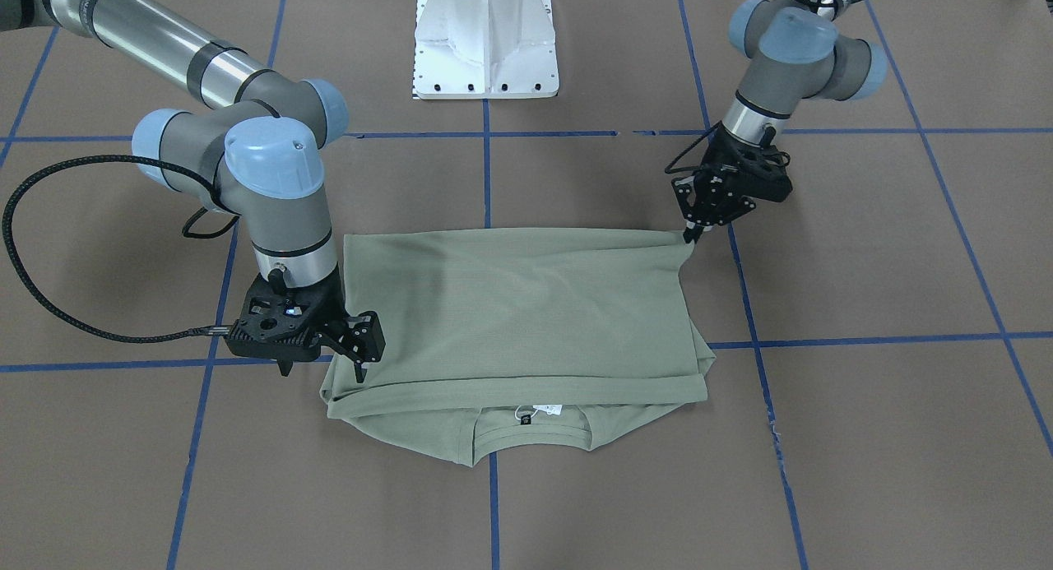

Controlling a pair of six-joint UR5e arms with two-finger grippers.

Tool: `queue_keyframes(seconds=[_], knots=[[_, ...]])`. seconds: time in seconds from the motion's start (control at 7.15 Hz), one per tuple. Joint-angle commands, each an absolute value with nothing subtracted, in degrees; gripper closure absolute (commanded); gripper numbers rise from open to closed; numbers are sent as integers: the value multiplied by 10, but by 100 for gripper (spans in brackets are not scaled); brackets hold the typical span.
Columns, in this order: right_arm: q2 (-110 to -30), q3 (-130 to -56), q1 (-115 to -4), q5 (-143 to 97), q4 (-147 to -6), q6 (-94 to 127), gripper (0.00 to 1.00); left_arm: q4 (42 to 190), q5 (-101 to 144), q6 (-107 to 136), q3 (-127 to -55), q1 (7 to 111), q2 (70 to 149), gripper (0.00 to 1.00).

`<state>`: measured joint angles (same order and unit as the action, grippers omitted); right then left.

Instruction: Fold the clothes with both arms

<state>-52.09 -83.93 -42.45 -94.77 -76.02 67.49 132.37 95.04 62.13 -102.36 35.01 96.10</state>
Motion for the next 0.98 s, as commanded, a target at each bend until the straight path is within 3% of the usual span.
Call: queue_keyframes(seconds=[0.0,0.42,0.7,0.84], knots=[[-521,-839,-424,-947,-760,675,0,1323,952,509,-937,465,1004,100],[-520,-841,-422,-947,-760,678,0,1328,950,442,-651,539,1233,100],[-519,-842,-421,-947,-760,679,0,1372,944,395,-544,556,1287,100],[-519,-842,-421,-947,-760,679,0,1376,939,322,-538,583,1284,100]])
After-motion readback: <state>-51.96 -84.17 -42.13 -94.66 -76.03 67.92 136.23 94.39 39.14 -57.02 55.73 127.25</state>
